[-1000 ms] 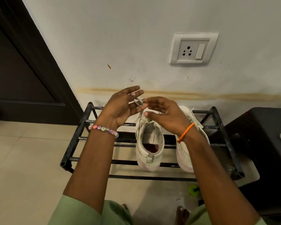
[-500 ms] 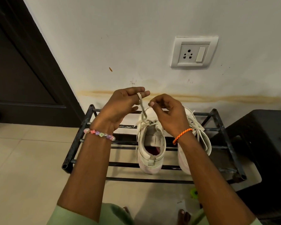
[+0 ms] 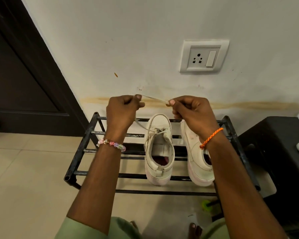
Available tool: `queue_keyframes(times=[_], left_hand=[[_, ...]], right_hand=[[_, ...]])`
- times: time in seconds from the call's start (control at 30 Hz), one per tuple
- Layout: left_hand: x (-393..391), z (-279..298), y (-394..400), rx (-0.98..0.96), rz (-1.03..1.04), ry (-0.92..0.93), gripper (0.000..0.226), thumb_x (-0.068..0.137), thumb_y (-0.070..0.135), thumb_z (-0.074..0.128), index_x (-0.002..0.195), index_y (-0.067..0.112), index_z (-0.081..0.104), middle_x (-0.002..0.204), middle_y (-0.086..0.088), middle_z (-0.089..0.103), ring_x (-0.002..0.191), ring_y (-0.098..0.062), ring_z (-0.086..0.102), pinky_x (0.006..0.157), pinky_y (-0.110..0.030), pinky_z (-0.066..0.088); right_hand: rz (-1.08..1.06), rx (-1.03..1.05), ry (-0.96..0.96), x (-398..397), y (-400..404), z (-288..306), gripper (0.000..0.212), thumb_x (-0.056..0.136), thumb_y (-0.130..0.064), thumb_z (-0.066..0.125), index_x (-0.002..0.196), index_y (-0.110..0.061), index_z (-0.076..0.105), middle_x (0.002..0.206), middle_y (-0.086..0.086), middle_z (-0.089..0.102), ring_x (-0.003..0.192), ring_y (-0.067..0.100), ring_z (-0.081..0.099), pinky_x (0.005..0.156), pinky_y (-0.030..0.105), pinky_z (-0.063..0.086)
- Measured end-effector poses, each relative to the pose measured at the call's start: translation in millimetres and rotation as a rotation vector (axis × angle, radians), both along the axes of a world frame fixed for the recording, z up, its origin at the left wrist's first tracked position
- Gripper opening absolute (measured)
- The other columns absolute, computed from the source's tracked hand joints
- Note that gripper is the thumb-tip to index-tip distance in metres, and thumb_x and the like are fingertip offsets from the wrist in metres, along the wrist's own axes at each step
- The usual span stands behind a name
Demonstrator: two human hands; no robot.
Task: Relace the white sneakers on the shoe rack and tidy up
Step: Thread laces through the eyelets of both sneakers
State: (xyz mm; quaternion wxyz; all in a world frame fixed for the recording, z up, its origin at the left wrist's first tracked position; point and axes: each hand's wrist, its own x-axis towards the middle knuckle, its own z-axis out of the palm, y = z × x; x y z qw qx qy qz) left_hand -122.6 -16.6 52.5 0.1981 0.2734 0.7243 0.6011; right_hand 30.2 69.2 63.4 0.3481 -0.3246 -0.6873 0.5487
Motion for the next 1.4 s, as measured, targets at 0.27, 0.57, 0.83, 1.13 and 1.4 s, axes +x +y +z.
queue_keyframes(times=[0.27,0.57,0.83,1.13,1.4], left_hand=[[-15.3,-38.7,-2.2,-0.083,0.271,-0.252,0.019,0.092,0.019,0.059,0.075,0.016,0.066,0.049,0.007,0.065,0.067,-0.019,0.066,0.079,-0.038,0.056],[-1.8,-37.6,0.5,-0.756,0.100,0.181,0.066,0.082,0.020,0.061,0.142,0.023,0.033,0.145,-0.015,0.024,0.133,-0.035,0.026,0.107,-0.046,0.025],[29.1,-24.8,15.4,-0.224,-0.593,0.194,0.018,0.092,0.026,0.060,0.101,0.015,0.071,0.087,0.003,0.072,0.077,-0.008,0.069,0.076,-0.025,0.055],[23.3,-37.8,16.0,-0.226,-0.307,0.022,0.008,0.083,0.017,0.070,0.083,0.012,0.076,0.069,0.004,0.069,0.051,0.004,0.053,0.047,-0.012,0.037],[35.1,-51.0,16.5,-0.524,-0.237,0.428,0.013,0.081,0.027,0.070,0.086,0.017,0.077,0.085,-0.002,0.073,0.079,-0.017,0.065,0.067,-0.028,0.051]], right_hand=[[-0.030,-0.171,-0.179,15.5,17.5,-17.0,0.021,0.091,0.011,0.049,0.105,0.007,0.064,0.073,0.010,0.063,0.049,0.000,0.060,0.050,0.013,0.051],[-0.137,-0.102,-0.297,17.0,19.6,-32.9,0.010,0.084,-0.002,0.066,0.092,-0.003,0.072,0.073,0.005,0.067,0.065,0.014,0.062,0.067,0.021,0.057],[-0.083,-0.026,-0.283,8.6,12.8,-31.5,0.004,0.081,-0.012,0.073,0.080,-0.009,0.070,0.068,0.000,0.067,0.058,0.009,0.065,0.058,0.020,0.056],[0.017,-0.025,-0.433,2.7,9.7,-43.3,0.013,0.086,-0.017,0.067,0.074,-0.019,0.065,0.074,0.000,0.066,0.079,0.019,0.065,0.079,0.036,0.057],[0.158,0.036,-0.793,-3.6,-4.0,-53.0,0.030,0.082,-0.022,0.067,0.109,-0.010,0.065,0.094,0.005,0.063,0.083,0.020,0.060,0.073,0.031,0.051]])
